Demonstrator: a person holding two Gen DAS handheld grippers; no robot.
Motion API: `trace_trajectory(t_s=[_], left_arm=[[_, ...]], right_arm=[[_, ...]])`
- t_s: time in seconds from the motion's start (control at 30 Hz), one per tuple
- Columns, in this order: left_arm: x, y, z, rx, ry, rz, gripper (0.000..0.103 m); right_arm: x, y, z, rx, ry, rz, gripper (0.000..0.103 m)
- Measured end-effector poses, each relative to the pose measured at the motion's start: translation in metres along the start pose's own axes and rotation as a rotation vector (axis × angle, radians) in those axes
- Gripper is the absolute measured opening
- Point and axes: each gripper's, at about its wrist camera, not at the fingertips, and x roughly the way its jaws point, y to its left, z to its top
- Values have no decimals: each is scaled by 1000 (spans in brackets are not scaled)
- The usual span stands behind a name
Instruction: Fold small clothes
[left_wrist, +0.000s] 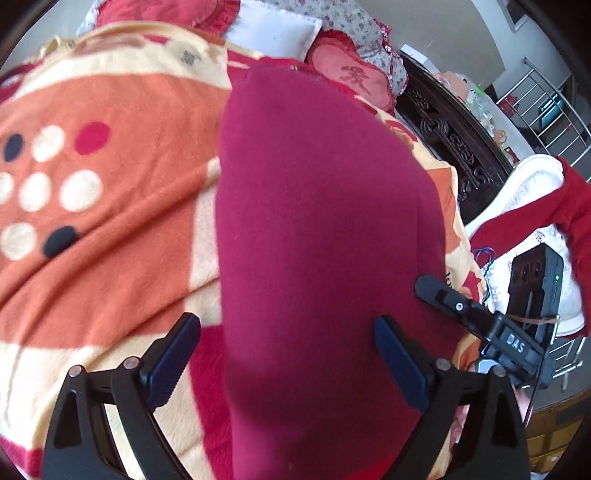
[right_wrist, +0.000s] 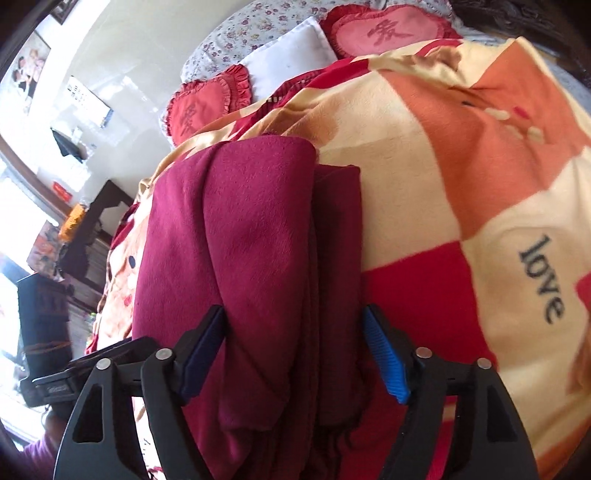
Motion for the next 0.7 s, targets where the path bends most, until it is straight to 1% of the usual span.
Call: trace_trajectory(t_s=[0.1, 0.17, 0.2, 0.27, 0.3, 0.33, 0.37, 0.4, 0.47, 0.57, 0.6, 0.7], left_arm=[[15, 5, 4, -29, 38, -51, 101], [20, 7, 6, -44, 45, -59, 102], [19, 6, 6, -39, 46, -52, 101], [15, -1, 8, -19, 48, -60, 80], [9, -6, 8, -2, 43, -41, 77], [1, -11, 7, 15, 33, -26, 70], [-6, -14, 6, 29, 27, -19, 63], [-16, -19, 3, 43, 24, -12, 60], [-35, -24, -3, 53, 41, 11, 60], [-72, -21, -19, 61, 44, 22, 60], [-86, -16, -28, 64, 45, 36, 60], [-106, 1, -55, 37, 56, 80, 62]], right_arm=[[8, 2, 2, -1, 8, 40, 59], [13, 6, 2, -6, 5, 51, 56], [14, 9, 2, -15, 0, 53, 45], [12, 15, 1, -31, -10, 36, 35], [8, 19, 1, -42, -16, 28, 26], [2, 25, 1, -56, -20, 31, 20], [-4, 30, 2, -67, -19, 40, 19], [-10, 37, 2, -77, -17, 45, 18], [-23, 53, 2, -98, -8, 52, 18], [-38, 76, -8, -113, 21, 96, 18], [-41, 83, -13, -115, 31, 111, 18], [-38, 100, -36, -114, 75, 172, 19]])
